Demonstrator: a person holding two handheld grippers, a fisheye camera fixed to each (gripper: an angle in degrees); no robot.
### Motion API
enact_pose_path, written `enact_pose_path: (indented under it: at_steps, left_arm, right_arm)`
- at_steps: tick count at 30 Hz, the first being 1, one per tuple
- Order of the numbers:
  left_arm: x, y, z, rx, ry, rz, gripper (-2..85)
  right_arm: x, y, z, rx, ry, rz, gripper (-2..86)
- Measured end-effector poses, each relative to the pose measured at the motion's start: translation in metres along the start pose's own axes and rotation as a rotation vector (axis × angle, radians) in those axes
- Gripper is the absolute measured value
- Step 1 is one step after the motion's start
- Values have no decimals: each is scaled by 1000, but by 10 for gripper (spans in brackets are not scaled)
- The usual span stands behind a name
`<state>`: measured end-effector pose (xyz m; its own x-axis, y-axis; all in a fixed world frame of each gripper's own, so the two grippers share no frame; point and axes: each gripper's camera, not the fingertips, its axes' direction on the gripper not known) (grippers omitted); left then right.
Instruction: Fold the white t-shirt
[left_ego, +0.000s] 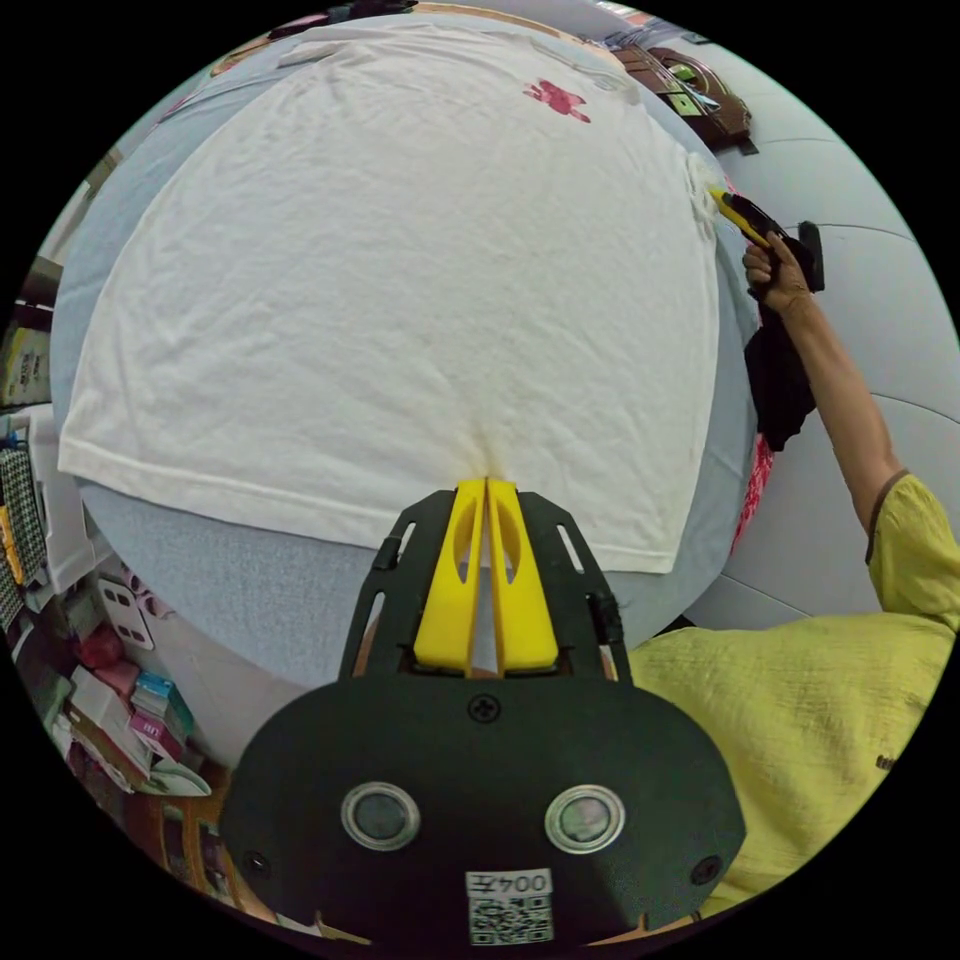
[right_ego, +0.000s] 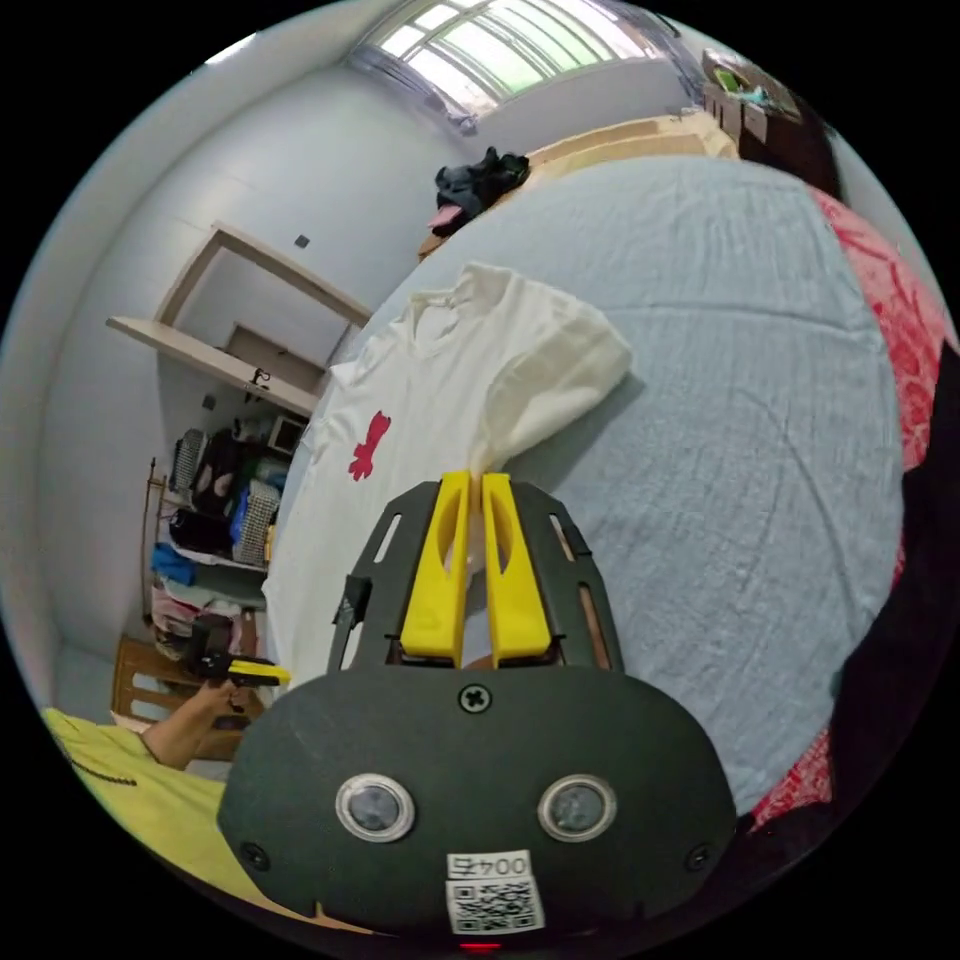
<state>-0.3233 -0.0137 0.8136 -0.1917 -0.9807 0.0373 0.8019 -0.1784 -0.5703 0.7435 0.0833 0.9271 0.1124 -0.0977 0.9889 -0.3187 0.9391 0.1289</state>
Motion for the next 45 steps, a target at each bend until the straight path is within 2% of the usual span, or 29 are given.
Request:
enact_pose_path:
  at_steps: [5, 8, 10, 14, 17, 21, 25, 28, 31, 33, 35, 38, 41, 45]
  left_arm:
    - [-3, 0, 0, -1, 3, -3, 2]
    - [-7, 1, 0, 3, 19, -10, 3]
    - [-8, 1, 0, 2, 22, -12, 3]
    - [-4, -1, 0, -13, -11, 8, 3]
    - [-2, -1, 0, -16, -25, 11, 3]
    - [-4, 3, 1, 1, -17, -4, 3]
    - [-5, 5, 1, 15, -11, -20, 2]
    - [-5, 4, 2, 7, -16, -15, 3]
    - [-6, 3, 3, -2, -10, -12, 3]
    - [-6, 3, 3, -5, -3, -13, 3]
    - [-6, 3, 3, -8, -4, -12, 3]
    - [-5, 3, 4, -12, -15, -6, 3]
    - [-4, 3, 4, -10, -17, -7, 3]
    - [-8, 6, 5, 5, 12, -19, 3]
  right_arm:
    - [-17, 11, -30, -38, 470, 100, 24]
    - [6, 25, -32, -64, 622, 173, 4]
    - [21, 30, -33, -83, 576, 195, 5]
    - [44, 23, -42, 59, 335, 236, 53]
    - [48, 2, -37, 137, 402, 216, 71]
    - [47, -26, -23, 143, 478, 163, 68]
    - [50, -30, -24, 123, 356, 209, 55]
    - [36, 8, -30, 122, 232, 191, 95]
    - [19, 54, -30, 150, 197, 105, 112]
    - [9, 70, -22, 134, 227, 10, 120]
    - [0, 71, -6, 56, 351, -75, 120]
    - [-9, 58, 8, -12, 481, -170, 72]
    - [-34, 32, 5, -30, 464, -267, 13]
    - [-63, -24, 21, -123, 405, -286, 24]
